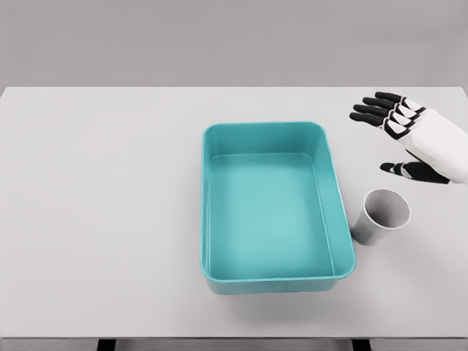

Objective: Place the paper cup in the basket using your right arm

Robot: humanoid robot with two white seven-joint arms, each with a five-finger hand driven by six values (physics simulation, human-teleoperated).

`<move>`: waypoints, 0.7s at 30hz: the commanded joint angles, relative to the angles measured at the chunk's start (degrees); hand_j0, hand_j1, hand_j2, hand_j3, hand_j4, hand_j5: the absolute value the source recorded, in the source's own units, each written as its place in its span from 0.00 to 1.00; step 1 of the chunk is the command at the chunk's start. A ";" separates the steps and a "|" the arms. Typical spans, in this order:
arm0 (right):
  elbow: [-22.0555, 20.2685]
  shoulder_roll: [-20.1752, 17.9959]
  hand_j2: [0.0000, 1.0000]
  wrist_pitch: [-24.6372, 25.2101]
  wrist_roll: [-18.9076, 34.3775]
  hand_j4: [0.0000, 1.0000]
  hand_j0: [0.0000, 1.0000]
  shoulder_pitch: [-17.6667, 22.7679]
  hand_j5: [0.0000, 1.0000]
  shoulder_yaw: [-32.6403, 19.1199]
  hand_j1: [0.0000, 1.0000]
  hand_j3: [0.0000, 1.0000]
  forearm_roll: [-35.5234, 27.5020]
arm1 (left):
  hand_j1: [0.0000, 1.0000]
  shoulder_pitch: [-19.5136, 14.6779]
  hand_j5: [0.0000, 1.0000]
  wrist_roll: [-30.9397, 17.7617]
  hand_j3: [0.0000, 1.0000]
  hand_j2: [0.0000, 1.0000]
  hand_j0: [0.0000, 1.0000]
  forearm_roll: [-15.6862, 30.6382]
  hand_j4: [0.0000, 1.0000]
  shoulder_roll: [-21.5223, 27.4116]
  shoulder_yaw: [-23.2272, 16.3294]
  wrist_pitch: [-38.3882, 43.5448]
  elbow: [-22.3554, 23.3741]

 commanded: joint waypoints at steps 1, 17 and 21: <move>0.04 -0.07 1.00 -0.04 0.03 1.00 1.00 0.00 1.00 0.01 1.00 1.00 -0.38 | 1.00 0.00 1.00 -0.01 1.00 1.00 1.00 0.01 1.00 0.00 0.05 0.00 0.00; -0.05 0.64 1.00 -0.04 43.64 1.00 1.00 0.70 1.00 -9.13 1.00 1.00 -39.41 | 1.00 0.00 1.00 -0.01 1.00 1.00 1.00 0.01 1.00 0.00 -0.04 0.00 0.00; 0.04 1.34 1.00 -0.04 43.64 1.00 1.00 6.94 1.00 -16.51 1.00 1.00 -41.16 | 1.00 0.00 1.00 -0.01 1.00 1.00 1.00 0.01 1.00 0.00 -0.04 0.00 0.00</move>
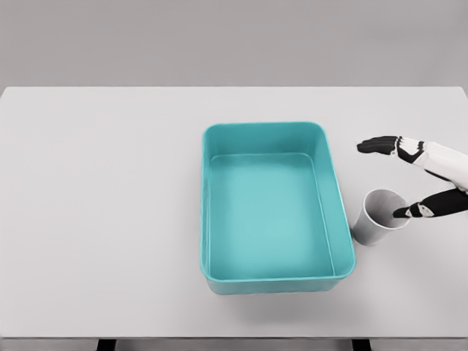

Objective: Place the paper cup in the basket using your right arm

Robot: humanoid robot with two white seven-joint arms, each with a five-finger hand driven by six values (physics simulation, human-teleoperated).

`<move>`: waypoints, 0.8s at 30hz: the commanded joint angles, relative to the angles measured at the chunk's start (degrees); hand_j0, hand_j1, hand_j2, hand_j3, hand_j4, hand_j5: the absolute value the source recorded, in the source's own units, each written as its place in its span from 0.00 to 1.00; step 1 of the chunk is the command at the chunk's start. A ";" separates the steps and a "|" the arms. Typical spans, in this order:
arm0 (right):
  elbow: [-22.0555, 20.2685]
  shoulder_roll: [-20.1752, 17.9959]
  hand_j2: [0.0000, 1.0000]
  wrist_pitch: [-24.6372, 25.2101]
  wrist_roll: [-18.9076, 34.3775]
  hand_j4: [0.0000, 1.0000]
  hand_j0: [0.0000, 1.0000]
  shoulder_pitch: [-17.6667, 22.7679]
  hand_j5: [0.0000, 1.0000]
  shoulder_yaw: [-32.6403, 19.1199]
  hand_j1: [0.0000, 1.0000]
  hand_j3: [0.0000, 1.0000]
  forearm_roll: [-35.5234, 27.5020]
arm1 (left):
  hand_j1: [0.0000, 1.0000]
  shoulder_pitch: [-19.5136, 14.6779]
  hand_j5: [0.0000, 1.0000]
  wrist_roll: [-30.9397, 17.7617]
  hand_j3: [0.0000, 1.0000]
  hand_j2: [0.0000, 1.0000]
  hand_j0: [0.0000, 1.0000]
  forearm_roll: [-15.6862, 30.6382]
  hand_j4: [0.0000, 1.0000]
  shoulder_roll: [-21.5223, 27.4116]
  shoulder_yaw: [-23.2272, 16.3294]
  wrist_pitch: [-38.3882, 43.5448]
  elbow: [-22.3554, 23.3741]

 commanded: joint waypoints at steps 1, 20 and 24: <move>0.18 -0.06 1.00 0.19 1.64 1.00 1.00 0.96 1.00 -3.44 1.00 1.00 -4.64 | 1.00 0.00 1.00 -0.01 1.00 1.00 1.00 0.10 1.00 0.00 0.02 0.00 0.00; 6.25 8.02 1.00 9.35 1.64 1.00 1.00 8.44 1.00 -8.36 1.00 1.00 -30.67 | 1.00 0.00 1.00 -0.01 1.00 1.00 1.00 0.01 1.00 0.00 0.02 0.00 0.00; 7.21 11.54 1.00 15.15 1.64 1.00 1.00 8.71 1.00 -9.60 1.00 1.00 -29.36 | 1.00 0.00 1.00 -0.01 1.00 1.00 1.00 0.01 1.00 0.00 0.02 0.00 0.00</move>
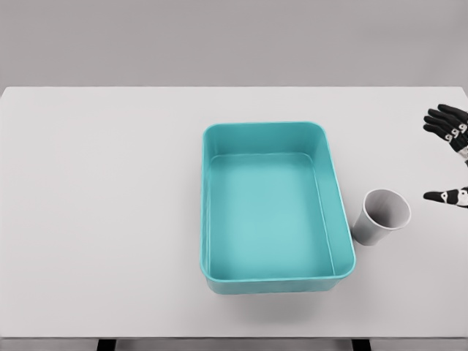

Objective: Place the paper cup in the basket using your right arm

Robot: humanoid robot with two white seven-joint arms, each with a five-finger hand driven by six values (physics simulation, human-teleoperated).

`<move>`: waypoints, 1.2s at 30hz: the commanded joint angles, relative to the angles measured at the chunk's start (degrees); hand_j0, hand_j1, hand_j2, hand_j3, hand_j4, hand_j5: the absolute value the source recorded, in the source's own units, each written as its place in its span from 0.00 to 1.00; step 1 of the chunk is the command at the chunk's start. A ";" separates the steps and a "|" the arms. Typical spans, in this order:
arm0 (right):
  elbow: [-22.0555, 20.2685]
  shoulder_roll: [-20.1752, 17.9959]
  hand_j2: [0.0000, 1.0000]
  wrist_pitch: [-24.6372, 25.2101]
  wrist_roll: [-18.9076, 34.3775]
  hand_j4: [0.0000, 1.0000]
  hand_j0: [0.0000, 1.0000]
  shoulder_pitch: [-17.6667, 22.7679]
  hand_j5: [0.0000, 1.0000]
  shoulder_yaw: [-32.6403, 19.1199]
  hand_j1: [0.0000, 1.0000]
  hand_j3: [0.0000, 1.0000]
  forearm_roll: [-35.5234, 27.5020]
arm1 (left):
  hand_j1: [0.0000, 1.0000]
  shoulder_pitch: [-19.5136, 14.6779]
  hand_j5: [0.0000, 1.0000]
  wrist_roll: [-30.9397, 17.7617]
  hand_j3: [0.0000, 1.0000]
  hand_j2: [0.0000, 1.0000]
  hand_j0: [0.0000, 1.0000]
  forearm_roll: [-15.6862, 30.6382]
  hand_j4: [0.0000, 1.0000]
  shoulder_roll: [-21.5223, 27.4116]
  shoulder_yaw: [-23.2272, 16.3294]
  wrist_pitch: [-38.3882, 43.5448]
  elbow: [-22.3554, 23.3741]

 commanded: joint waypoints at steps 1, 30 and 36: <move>0.50 1.51 1.00 3.35 -0.01 1.00 1.00 0.18 1.00 -0.72 1.00 1.00 3.04 | 1.00 0.00 1.00 -0.01 1.00 1.00 1.00 0.00 1.00 0.00 0.03 0.00 0.00; 3.75 -0.34 1.00 6.69 -0.01 1.00 1.00 5.72 1.00 -0.19 1.00 1.00 12.10 | 1.00 0.00 1.00 -0.01 1.00 1.00 1.00 0.00 1.00 0.00 0.03 0.00 0.00; 8.23 0.54 1.00 3.18 -0.01 1.00 1.00 5.19 1.00 2.79 1.00 1.00 12.02 | 1.00 0.00 1.00 -0.01 1.00 1.00 1.00 0.00 1.00 0.00 -0.06 0.00 0.00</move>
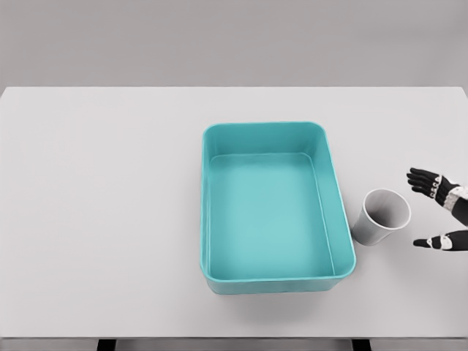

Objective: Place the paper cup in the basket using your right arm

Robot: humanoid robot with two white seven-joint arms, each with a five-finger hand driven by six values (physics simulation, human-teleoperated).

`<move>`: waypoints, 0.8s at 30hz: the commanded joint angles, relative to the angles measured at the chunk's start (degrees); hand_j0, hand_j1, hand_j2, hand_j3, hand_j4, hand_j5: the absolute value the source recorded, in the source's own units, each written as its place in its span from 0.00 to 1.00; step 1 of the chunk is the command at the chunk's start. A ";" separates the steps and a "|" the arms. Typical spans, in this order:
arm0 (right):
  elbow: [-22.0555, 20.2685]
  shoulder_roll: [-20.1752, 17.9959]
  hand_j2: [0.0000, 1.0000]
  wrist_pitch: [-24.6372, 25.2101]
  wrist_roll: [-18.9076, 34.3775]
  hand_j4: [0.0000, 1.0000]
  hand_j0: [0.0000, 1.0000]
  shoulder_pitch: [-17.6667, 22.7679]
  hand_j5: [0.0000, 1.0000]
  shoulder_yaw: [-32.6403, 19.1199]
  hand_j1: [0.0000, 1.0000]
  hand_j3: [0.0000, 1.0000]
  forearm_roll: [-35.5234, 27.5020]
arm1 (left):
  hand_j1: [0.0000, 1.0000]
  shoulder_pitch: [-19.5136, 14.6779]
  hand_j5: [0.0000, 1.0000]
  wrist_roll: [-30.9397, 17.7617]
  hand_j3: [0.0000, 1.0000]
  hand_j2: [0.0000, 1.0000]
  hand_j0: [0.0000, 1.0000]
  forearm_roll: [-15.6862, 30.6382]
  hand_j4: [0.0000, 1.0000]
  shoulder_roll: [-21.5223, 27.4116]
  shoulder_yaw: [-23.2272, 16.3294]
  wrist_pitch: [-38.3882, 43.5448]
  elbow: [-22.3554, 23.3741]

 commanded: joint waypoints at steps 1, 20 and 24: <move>1.93 1.25 1.00 -1.79 -0.01 1.00 1.00 0.00 1.00 0.94 1.00 1.00 -0.23 | 1.00 0.00 1.00 -0.01 1.00 1.00 1.00 0.00 1.00 0.00 -0.06 0.00 0.00; 3.95 7.41 1.00 -4.43 -0.01 1.00 1.00 -0.70 1.00 1.47 1.00 1.00 -0.23 | 1.00 0.00 1.00 -0.01 1.00 1.00 1.00 0.00 1.00 0.00 0.03 0.00 0.00; 7.64 10.04 1.00 -4.96 -0.01 1.00 1.00 -4.22 1.00 3.84 1.00 1.00 -0.32 | 1.00 0.00 1.00 -0.01 1.00 1.00 1.00 0.00 1.00 0.00 0.03 0.00 0.00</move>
